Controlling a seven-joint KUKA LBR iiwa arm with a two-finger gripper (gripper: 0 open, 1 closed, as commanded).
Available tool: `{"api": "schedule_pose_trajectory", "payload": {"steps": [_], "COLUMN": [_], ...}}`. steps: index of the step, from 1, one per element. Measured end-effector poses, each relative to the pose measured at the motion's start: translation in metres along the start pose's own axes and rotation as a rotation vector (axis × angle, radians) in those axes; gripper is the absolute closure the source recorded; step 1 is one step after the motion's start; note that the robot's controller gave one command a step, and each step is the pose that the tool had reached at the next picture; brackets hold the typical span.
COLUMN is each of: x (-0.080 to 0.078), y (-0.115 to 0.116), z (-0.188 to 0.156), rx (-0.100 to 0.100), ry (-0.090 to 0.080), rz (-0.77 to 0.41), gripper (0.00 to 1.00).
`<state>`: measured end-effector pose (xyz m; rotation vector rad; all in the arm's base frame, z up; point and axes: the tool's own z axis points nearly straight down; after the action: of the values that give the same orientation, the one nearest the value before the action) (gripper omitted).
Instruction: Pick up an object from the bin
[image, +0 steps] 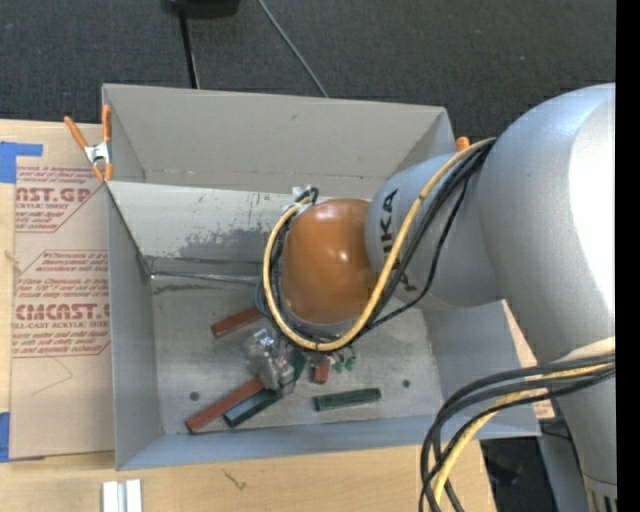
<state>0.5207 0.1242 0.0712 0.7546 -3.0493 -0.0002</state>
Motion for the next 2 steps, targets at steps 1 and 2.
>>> {"api": "schedule_pose_trajectory", "payload": {"steps": [1,2], "x": [-0.0004,-0.0003], "y": [0.0009,0.0009], "z": [0.0008,0.0009], "rx": [-0.001,-0.002], "ry": [-0.004,-0.003], "rz": [0.000,0.000], "gripper": [0.00,0.00]}}
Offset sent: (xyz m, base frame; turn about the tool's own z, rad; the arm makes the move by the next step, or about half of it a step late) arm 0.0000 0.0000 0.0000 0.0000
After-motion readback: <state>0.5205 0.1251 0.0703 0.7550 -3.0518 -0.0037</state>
